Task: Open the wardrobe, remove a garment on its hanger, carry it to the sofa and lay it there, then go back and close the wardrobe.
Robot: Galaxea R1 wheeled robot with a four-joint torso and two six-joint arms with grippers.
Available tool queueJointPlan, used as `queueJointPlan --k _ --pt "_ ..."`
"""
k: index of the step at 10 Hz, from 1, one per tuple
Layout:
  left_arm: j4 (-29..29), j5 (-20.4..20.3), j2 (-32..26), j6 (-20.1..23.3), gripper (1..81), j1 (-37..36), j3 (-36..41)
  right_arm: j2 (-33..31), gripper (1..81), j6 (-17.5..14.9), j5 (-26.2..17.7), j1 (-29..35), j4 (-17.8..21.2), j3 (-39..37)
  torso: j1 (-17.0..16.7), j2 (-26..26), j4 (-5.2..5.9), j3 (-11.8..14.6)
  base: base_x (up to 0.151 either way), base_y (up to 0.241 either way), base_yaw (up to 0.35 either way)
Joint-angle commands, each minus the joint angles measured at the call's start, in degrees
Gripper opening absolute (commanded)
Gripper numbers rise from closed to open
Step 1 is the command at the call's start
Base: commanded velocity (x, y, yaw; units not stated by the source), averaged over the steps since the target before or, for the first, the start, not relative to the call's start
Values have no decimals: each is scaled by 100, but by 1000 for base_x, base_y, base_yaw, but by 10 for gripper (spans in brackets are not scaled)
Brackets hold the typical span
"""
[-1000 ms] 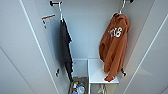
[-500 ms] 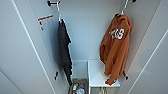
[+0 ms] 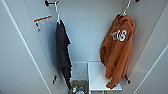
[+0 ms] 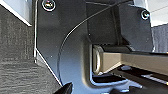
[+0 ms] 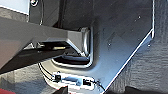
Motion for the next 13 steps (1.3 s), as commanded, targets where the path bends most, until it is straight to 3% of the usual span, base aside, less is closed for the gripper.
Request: queueJointPlan --k 1,13 --pt "44 336 -9 30 811 -120 4 23 811 -11 -267 103 -46 31 0 0 0 0 88 0 0" --pt "44 336 9 30 811 -120 4 32 811 -20 -267 103 -64 22 -2 0 0 0 85 0 0"
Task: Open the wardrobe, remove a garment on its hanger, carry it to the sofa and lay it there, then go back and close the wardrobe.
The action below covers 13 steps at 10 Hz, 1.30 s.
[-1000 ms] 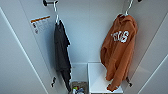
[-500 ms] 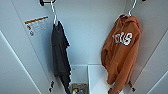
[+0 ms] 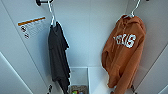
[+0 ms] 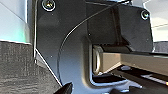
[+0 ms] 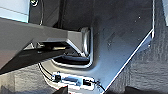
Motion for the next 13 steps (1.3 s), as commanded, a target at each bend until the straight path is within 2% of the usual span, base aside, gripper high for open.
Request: queueJointPlan --k 1,4,5,6,7,13 --pt "42 339 8 30 811 -117 4 19 811 -18 -267 100 -60 13 0 0 0 0 0 0 0" --pt "42 365 8 30 811 -117 4 19 811 -26 -268 100 -60 13 0 0 0 0 0 0 0" --pt "51 374 16 30 811 -117 4 19 811 -26 -275 100 -60 13 -2 0 -534 134 0 0 0" --pt "51 374 16 38 811 -117 4 19 811 -18 -275 100 -51 4 -2 0 -576 203 0 0 0" --pt "51 374 16 30 811 -117 4 19 811 -18 -276 100 -51 4 0 0 -689 236 0 0 0" --pt "68 374 16 38 811 -135 4 19 811 -17 -276 100 -51 4 -2 0 -1803 620 0 0 0"
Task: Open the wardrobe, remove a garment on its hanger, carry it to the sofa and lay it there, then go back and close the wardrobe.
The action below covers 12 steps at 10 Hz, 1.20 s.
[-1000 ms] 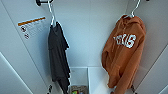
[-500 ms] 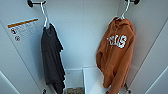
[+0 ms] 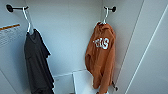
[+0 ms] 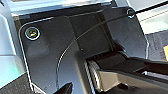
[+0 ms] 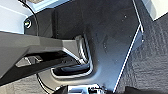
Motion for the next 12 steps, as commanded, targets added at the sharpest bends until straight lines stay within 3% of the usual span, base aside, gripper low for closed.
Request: queueJointPlan --k 1,3,4,5,6,10,12 --pt "67 324 16 37 811 -173 10 16 811 -9 -269 123 -44 7 0 0 -518 235 0 0 0" --pt "67 332 16 55 811 -173 10 16 811 -18 -269 123 -44 7 0 0 -844 379 0 0 0" --pt "67 324 16 55 811 -173 10 16 811 -18 -269 123 -44 7 -2 -2 -547 210 0 0 0" --pt "67 324 25 63 811 -173 10 16 811 -18 -269 123 -44 7 -5 -5 -684 236 0 0 0" --pt "67 289 8 64 811 -181 10 16 811 -18 -269 115 -44 7 -7 -5 -748 258 0 0 0" --pt "366 271 -124 55 811 -418 291 16 811 -18 -269 123 -44 24 -9 -5 -745 262 0 0 0" --pt "349 314 -457 46 811 -699 843 16 811 -18 -260 132 -70 42 -9 -5 -745 262 0 0 0"
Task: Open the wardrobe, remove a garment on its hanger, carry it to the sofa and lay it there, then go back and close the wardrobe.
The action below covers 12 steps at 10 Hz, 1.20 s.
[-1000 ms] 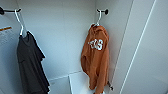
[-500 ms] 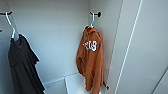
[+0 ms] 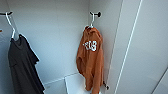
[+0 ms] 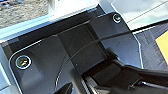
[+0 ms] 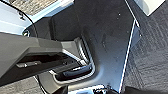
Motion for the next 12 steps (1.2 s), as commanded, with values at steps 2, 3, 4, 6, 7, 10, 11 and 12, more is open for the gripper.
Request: queueJointPlan --k 2,3,4,6,7,10,11,12 --pt "86 335 -685 19 811 -865 1183 25 811 -26 -248 231 -68 57 1 0 0 0 0 0 0" --pt "94 353 -834 19 811 -1023 1438 25 811 -26 -248 231 -59 49 1 0 0 0 0 0 0" --pt "94 501 -975 19 811 -1190 1710 25 811 -18 -248 239 -50 57 1 0 0 0 0 0 0" --pt "69 774 -1291 10 811 -1542 2334 34 811 -18 -248 266 -50 57 1 0 0 0 0 0 0" --pt "51 783 -1476 1 811 -1709 2660 34 811 -18 -248 274 -50 49 1 0 0 0 0 0 0" --pt "15 941 -1767 1 811 -2209 3171 34 811 -18 -248 318 -41 57 1 0 0 0 0 0 0" --pt "7 941 -1854 -25 811 -2377 3346 34 811 -18 -239 319 -24 57 1 0 0 0 0 0 0" --pt "-2 984 -1925 -25 811 -2526 3548 34 811 -18 -212 310 -24 57 1 0 0 0 0 0 0"
